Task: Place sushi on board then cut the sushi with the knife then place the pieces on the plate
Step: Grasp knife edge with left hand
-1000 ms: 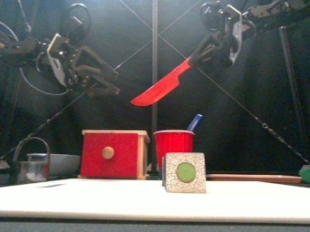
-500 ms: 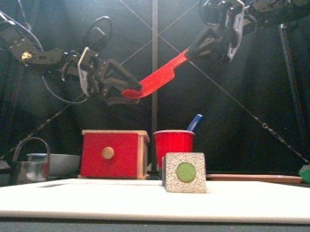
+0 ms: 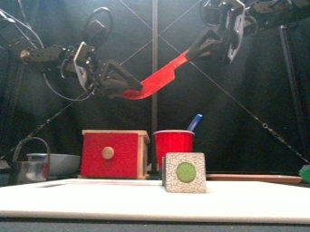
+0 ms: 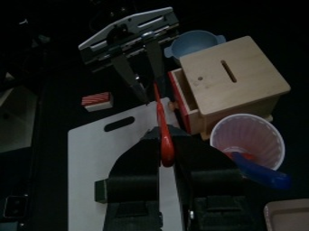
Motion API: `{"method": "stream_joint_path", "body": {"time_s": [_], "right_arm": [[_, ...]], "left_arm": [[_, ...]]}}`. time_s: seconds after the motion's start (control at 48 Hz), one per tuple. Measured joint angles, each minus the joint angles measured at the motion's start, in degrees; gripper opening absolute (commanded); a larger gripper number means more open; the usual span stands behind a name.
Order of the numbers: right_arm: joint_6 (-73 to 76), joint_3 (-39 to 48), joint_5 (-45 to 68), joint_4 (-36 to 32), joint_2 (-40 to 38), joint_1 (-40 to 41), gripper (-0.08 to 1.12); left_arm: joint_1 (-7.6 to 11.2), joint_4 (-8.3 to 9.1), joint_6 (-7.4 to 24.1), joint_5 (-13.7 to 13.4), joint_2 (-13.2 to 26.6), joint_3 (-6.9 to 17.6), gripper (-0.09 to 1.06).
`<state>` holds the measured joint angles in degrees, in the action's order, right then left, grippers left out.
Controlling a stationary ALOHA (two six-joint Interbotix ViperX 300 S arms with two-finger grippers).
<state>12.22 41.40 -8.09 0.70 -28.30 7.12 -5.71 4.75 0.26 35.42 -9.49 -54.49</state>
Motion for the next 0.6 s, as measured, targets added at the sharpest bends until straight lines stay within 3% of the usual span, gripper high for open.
{"method": "stream_joint_path", "body": {"time_s": [0.271, 0.604], "right_arm": [[-0.09, 0.09, 0.09, 0.0, 0.0, -0.09, 0.39], [-0.26, 2.02, -1.85, 1.67, 0.62, -0.88, 0.39]], "left_arm": [[0.09, 0.09, -0.18, -0.09, -0.18, 0.0, 0.58], [0.44, 0.0, -0.26, -1.32, -1.58, -1.05, 0.38]]}}
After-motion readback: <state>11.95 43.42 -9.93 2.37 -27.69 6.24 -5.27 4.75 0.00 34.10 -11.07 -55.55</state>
